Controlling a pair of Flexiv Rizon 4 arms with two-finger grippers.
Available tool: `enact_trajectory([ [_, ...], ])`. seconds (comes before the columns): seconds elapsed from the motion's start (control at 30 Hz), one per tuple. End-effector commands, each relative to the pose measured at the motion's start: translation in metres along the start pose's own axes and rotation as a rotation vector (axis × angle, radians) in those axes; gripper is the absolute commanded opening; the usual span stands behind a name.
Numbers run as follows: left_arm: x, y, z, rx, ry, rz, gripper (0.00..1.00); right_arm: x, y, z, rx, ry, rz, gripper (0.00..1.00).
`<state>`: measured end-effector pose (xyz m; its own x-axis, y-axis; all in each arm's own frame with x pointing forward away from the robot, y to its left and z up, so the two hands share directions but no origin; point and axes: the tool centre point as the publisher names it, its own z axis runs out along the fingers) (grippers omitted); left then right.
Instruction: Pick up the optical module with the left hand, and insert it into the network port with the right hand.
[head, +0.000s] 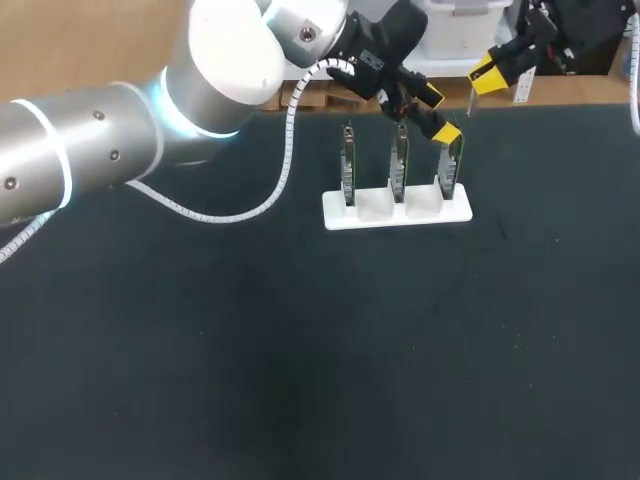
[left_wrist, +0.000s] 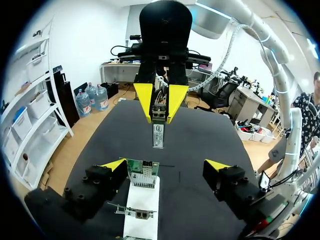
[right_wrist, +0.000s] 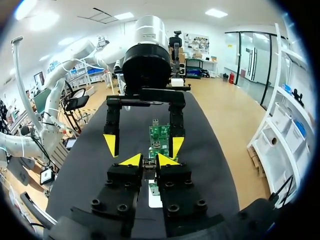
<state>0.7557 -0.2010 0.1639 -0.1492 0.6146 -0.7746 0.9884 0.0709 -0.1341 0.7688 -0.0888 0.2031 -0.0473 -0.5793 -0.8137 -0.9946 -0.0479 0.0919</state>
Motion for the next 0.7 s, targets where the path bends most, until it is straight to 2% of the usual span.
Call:
enact_trajectory([
  [0.03, -0.0016, 0.0063, 0.0041, 0.012, 0.006, 0.000, 1.00, 0.0002, 0.0008, 0.0002, 0.001, 0.000, 0.000, 0.00],
  [0.7, -0.0021, 0.0085, 0.0064, 0.020, 0.007, 0.002, 1.00, 0.0011, -0.0001, 0.0001, -0.007, 0.006, -0.001, 0.00],
])
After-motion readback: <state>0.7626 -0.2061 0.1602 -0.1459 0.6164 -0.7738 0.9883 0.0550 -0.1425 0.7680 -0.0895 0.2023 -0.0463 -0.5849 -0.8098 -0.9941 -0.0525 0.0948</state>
